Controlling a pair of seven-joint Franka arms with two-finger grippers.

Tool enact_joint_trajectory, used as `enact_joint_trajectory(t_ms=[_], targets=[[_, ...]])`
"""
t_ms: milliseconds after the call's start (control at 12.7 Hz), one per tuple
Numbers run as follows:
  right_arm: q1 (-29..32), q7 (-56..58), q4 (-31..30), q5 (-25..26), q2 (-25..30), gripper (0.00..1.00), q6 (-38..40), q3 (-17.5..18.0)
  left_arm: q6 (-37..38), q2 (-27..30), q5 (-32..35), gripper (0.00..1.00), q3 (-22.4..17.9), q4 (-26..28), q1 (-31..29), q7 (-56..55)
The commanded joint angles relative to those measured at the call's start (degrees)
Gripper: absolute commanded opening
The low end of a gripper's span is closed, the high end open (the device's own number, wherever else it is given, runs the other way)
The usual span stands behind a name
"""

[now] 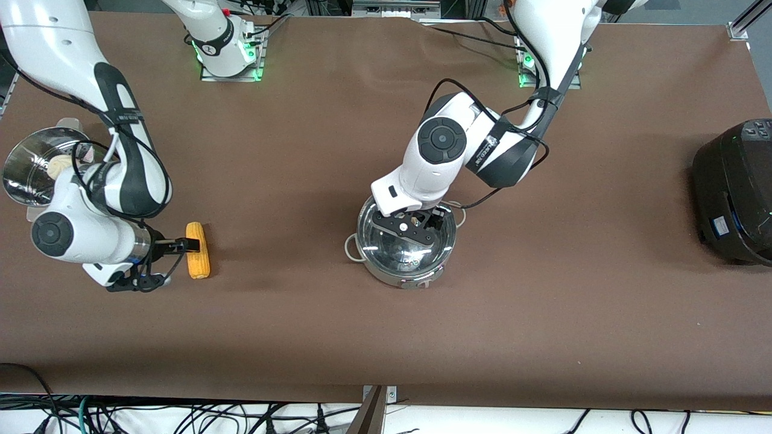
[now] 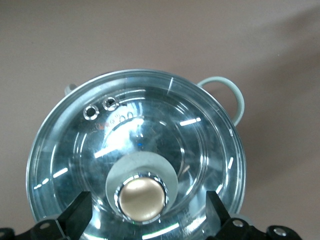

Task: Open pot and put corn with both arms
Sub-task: 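Reach the left gripper to the lid knob while the right gripper reaches the corn, then grasp the lid knob with the left gripper while the right gripper grasps the corn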

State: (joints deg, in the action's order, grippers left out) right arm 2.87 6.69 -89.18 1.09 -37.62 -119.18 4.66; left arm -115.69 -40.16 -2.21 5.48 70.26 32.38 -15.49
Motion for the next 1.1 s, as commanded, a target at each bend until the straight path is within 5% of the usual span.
enact_joint_trajectory(t_ms=[0, 630, 709, 788, 867, 945, 1024], targets=[[0.3, 2.4, 0.8, -0.9, -1.9, 1.0, -1.4, 0.3, -0.5, -0.9, 2.9, 1.0, -0.5, -1.4, 0.3, 0.0], [0.6, 3.6, -3.2, -1.1, -4.3, 1.0, -7.9, 0.3, -0.8, -1.9, 3.5, 0.99, -0.3, -0.3, 0.6, 0.3], [0.6, 3.6, -3.3, -1.4, -4.4, 1.0, -7.9, 0.3, -0.8, -1.9, 3.5, 0.88, -0.3, -0.3, 0.8, 0.3], [0.6, 3.6, -3.4, -1.4, -4.4, 0.81, -7.8, 0.3, -0.8, -1.9, 3.6, 0.73, -0.3, -0.3, 1.0, 0.3], [0.5, 3.8, -3.3, -1.4, -4.3, 0.45, -7.2, 0.3, -0.7, -1.8, 3.6, 0.61, -0.3, -0.3, 1.1, 0.2], [0.5, 4.2, -3.2, -1.3, -4.3, 0.24, -6.9, 0.3, -0.4, -1.6, 3.6, 0.52, -0.3, -0.3, 1.4, 0.2], [0.5, 4.3, -3.1, -1.3, -4.3, 0.15, -6.9, 0.3, -0.2, -1.5, 3.6, 0.38, -0.3, -0.3, 1.4, 0.1]])
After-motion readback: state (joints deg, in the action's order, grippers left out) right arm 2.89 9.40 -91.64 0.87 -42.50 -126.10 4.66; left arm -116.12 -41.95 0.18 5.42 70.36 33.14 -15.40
